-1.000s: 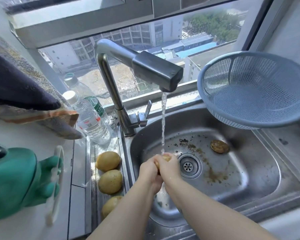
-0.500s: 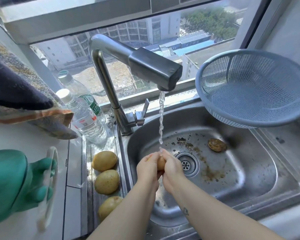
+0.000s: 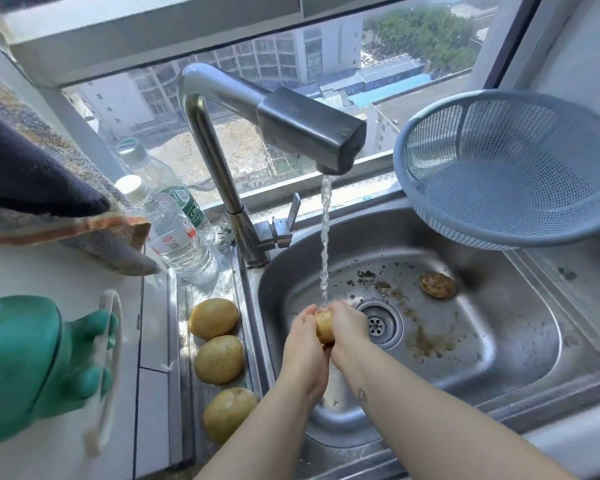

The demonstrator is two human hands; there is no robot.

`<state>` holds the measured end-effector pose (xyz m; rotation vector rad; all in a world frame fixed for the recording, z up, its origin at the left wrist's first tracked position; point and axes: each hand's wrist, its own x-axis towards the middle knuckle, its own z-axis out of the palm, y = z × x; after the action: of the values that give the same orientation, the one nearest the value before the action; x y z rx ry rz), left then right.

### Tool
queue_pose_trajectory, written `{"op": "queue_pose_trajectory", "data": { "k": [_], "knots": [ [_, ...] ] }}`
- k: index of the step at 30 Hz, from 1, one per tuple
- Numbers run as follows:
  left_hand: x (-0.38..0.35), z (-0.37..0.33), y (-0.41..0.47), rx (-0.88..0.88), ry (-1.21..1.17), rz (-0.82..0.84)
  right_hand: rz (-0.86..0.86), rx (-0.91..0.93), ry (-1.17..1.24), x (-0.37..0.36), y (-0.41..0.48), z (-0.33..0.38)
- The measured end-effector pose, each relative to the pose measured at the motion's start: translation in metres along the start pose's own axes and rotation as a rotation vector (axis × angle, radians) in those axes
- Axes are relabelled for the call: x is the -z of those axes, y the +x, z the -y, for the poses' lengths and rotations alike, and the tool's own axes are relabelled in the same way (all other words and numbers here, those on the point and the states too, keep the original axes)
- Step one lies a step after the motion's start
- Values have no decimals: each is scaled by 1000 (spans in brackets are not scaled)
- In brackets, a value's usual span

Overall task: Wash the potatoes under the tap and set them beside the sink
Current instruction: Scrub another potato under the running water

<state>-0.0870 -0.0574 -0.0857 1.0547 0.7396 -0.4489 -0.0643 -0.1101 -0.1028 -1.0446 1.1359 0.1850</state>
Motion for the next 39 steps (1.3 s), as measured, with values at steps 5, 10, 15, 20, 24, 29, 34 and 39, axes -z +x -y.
{"op": "queue_pose_trajectory", "data": {
  "k": [5,10,15,20,24,29,34,39],
  "knots": [
    [19,9,1,-212,373,154,20,-169,121,4,-11,12],
    [0,-6,9,-106,99,-39,327,73,81,7,-14,10],
    [-11,-29,18,113,83,-164,522,460,-515,36,-12,8],
    [-13,-24,15,157,142,-90,307,596,-621,36,-5,3],
    [-11,-11,-3,156,99,85,155,473,-549,25,3,9],
    [0,-2,0,-7,130,175,321,223,-491,22,-4,19],
    [1,-14,5,-19,104,115,615,192,-495,34,0,20],
    [-1,-22,16,78,138,99,729,300,-576,51,2,25]
  ]
}}
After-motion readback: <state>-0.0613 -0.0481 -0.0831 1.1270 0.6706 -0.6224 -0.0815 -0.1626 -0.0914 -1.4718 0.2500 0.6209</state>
